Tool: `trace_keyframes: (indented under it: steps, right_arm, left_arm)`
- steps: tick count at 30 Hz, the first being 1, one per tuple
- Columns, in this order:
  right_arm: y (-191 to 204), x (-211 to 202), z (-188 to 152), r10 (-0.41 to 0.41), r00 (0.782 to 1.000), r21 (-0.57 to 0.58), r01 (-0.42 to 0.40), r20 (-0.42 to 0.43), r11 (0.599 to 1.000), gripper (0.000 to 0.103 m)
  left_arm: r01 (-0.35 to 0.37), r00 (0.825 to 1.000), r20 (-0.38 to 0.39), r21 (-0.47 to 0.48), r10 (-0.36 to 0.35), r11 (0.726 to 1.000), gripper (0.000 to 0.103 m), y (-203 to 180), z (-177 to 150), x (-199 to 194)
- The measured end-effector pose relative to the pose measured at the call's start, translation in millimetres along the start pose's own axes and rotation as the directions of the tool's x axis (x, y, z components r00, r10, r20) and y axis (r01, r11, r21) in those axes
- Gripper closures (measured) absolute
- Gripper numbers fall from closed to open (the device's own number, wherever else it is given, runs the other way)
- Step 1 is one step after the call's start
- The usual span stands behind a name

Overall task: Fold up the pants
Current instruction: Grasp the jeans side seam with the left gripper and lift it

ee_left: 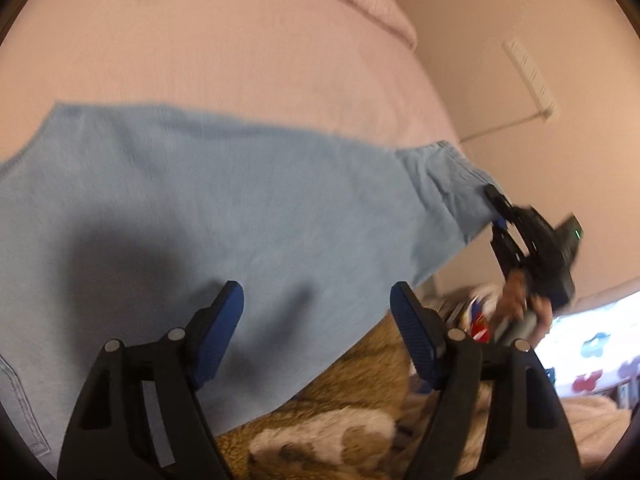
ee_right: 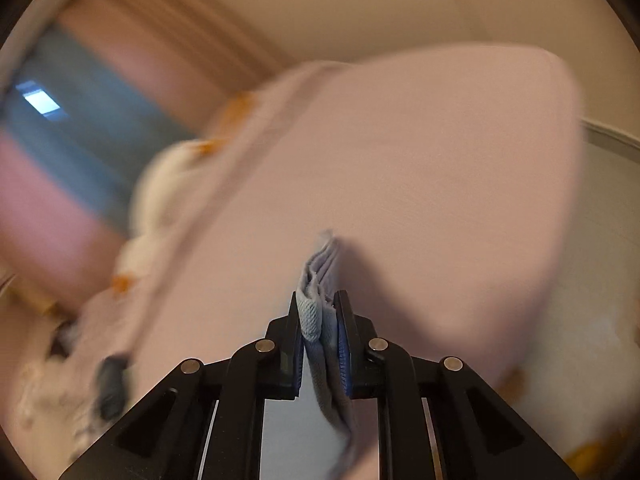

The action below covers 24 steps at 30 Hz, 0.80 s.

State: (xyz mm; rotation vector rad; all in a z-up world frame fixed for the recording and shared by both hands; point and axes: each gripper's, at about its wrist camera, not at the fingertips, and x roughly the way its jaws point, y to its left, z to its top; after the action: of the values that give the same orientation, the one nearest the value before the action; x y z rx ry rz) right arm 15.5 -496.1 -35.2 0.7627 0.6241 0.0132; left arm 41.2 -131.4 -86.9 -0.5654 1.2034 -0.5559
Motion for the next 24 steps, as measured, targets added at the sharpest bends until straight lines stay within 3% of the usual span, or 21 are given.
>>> trace_keyframes:
  steps: [4, 6, 7, 12, 13, 14, 16, 18, 19, 21, 23, 24]
  right_arm:
    - [78.3, -4.1, -29.1, 0.158, 0.982, -0.200, -0.177, -0.106, 0.964, 0.087]
    - [101.3, 9.2, -57.9, 0.211, 0.952, -0.235, -0.263, -0.224, 0.936, 0.087]
    - [109.2, 21.6, -78.6, 0.228, 0.925, -0.234, -0.305, -0.303, 0.923, 0.087]
    - [106.2, 81.2, -149.3, 0.139, 0.836, -0.175, -0.269, -0.532, 0.947, 0.086]
    - [104.8, 88.9, -160.9, 0.118, 0.824, -0.185, -0.261, -0.554, 0.947, 0.086]
    - [103.7, 86.6, -165.6, 0.107, 0.828, -0.206, -0.260, -0.551, 0.943, 0.086]
    - [105.7, 84.0, -167.9, 0.105, 0.836, -0.232, -0.267, -0.538, 0.935, 0.086]
    - [107.3, 80.6, -164.3, 0.135, 0.829, -0.208, -0.288, -0.542, 0.935, 0.086]
    - [110.3, 78.6, -162.1, 0.165, 0.820, -0.195, -0.317, -0.547, 0.928, 0.086]
    - [120.2, 75.4, -163.9, 0.200, 0.809, -0.198, -0.361, -0.553, 0.911, 0.086]
    - [136.7, 74.1, -171.6, 0.176, 0.818, -0.253, -0.363, -0.548, 0.897, 0.086]
    - [142.2, 74.4, -173.8, 0.166, 0.817, -0.270, -0.364, -0.552, 0.891, 0.086]
  left_arm:
    - [0.051, 0.998, 0.048, -0.009, -0.050, 0.999, 0.024, -1.6, 11.9, -11.2]
    - [0.029, 0.998, 0.061, -0.034, -0.027, 0.999, 0.021, 4.8, 17.4, -10.7]
    - [0.025, 0.998, 0.060, -0.049, -0.022, 0.999, 0.021, 8.1, 19.1, -7.6]
    - [0.035, 0.999, 0.010, -0.125, -0.034, 0.991, 0.022, 21.0, 33.3, 26.2]
    - [0.029, 1.000, 0.009, -0.125, -0.028, 0.992, 0.022, 20.7, 35.3, 30.6]
    - [0.011, 1.000, 0.014, -0.119, -0.009, 0.993, 0.023, 21.6, 38.2, 33.5]
    - [-0.014, 1.000, 0.014, -0.106, 0.015, 0.994, 0.030, 21.8, 42.0, 44.7]
    - [-0.009, 1.000, 0.001, -0.123, 0.009, 0.992, 0.050, 32.2, 46.5, 44.8]
    - [-0.003, 1.000, 0.000, -0.129, 0.003, 0.992, 0.056, 32.3, 47.0, 47.3]
    - [0.010, 1.000, -0.005, -0.136, -0.011, 0.991, 0.083, 33.2, 44.6, 46.3]
    - [-0.007, 1.000, 0.013, -0.140, 0.009, 0.990, 0.096, 33.8, 45.0, 33.7]
    - [-0.010, 1.000, 0.023, -0.131, 0.013, 0.991, 0.096, 30.3, 44.1, 24.5]
